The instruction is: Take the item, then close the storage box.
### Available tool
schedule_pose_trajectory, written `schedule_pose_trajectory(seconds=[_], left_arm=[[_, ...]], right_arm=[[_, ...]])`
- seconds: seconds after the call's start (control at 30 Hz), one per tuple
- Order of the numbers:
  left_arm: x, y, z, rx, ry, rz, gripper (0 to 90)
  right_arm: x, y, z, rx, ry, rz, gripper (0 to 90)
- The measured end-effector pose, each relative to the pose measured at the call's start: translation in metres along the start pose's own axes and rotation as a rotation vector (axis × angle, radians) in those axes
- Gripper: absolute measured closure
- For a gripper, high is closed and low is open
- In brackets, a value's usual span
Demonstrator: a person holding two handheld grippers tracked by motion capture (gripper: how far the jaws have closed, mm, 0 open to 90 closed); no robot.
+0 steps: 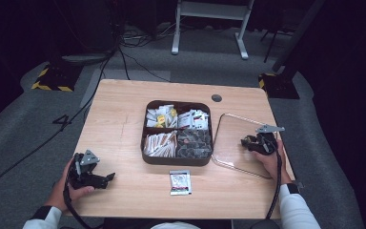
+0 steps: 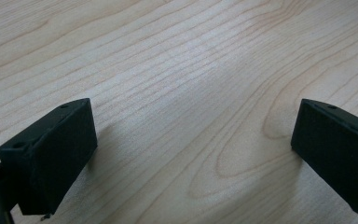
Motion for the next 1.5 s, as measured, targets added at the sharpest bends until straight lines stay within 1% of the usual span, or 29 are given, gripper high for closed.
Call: schedule_pose_trajectory(seconds=[0.07,0.37,0.43,0.47,0.63,0.87,0.9,1.03,1.23,1.27,1.37,1.5], left_arm=[[0.0,0.0,0.0,0.005,-0.001,-0.001,0.4],[0.0,0.0,0.0,0.004,-0.001,-0.001,0.4],[0.0,0.0,0.0,-0.001,-0.001,0.002,0.4],[0.0,-0.001,0.0,0.004,0.0,0.003,0.3],[0.001,-0.001,-0.001,0.007,-0.003,0.007,0.1],[0.001,-0.001,-0.001,0.011,0.001,0.006,0.1],[0.001,-0.001,-0.001,0.006,0.001,0.007,0.2],[0.001,-0.001,-0.001,0.005,0.001,0.005,0.2],[0.002,-0.001,-0.001,0.01,0.001,0.005,0.1],[0.002,-0.001,-0.001,0.01,0.001,0.005,0.1],[0.002,-0.001,-0.002,0.008,0.0,0.008,0.1],[0.002,-0.001,-0.002,0.01,0.001,0.007,0.2]], right_arm=[[-0.001,0.001,0.0,0.0,-0.003,0.008,59.0],[-0.001,0.003,0.001,0.009,0.0,0.011,59.1],[-0.002,0.005,0.0,0.001,-0.01,0.014,59.2],[-0.002,0.005,0.0,-0.002,-0.011,0.018,59.1],[-0.005,0.007,0.001,0.006,-0.004,0.023,59.1],[-0.011,0.007,-0.002,0.003,0.011,0.035,59.1],[-0.012,0.007,-0.003,0.002,0.013,0.036,59.1],[-0.018,0.007,-0.009,0.0,0.035,0.037,59.1],[-0.028,0.008,-0.025,-0.01,0.075,0.044,59.1],[-0.028,0.008,-0.025,-0.01,0.075,0.044,59.1],[-0.033,0.006,-0.033,-0.023,0.092,0.039,59.2],[-0.036,0.004,-0.04,-0.033,0.101,0.035,59.2]])
Point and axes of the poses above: each handheld gripper's, and its own axes: x roughly forward along the jaws, z roughly out of its underside, y roughly to its right, the point moved 4 cm from there along x, roughly forward along the jaws, and after that the axes turned 8 degrees about y, right-handed, at the moved point
